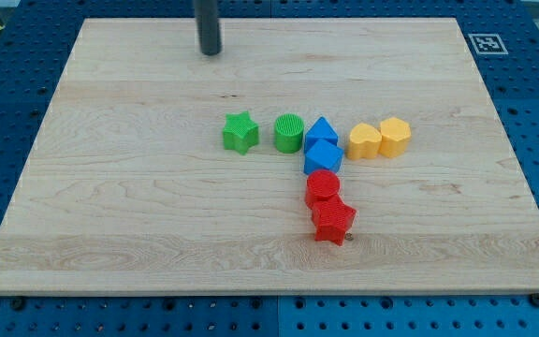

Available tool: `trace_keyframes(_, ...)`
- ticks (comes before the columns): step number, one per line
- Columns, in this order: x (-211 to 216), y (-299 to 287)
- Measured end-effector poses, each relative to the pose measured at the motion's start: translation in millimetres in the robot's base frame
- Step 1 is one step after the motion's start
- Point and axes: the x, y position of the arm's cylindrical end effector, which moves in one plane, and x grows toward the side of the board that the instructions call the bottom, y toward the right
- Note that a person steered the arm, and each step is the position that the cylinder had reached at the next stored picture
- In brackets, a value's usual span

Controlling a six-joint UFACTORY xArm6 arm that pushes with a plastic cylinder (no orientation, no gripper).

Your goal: Nudge the red circle and blue cube up a bit

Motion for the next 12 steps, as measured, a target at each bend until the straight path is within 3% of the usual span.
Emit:
trace_keyframes(1,40,-33)
trace_keyframes(3,122,-29)
trace_keyframes(5,148,16)
trace_keyframes(6,170,-11)
trace_keyframes(8,234,-5)
trace_keyframes(10,264,64)
trace_keyframes(12,264,72)
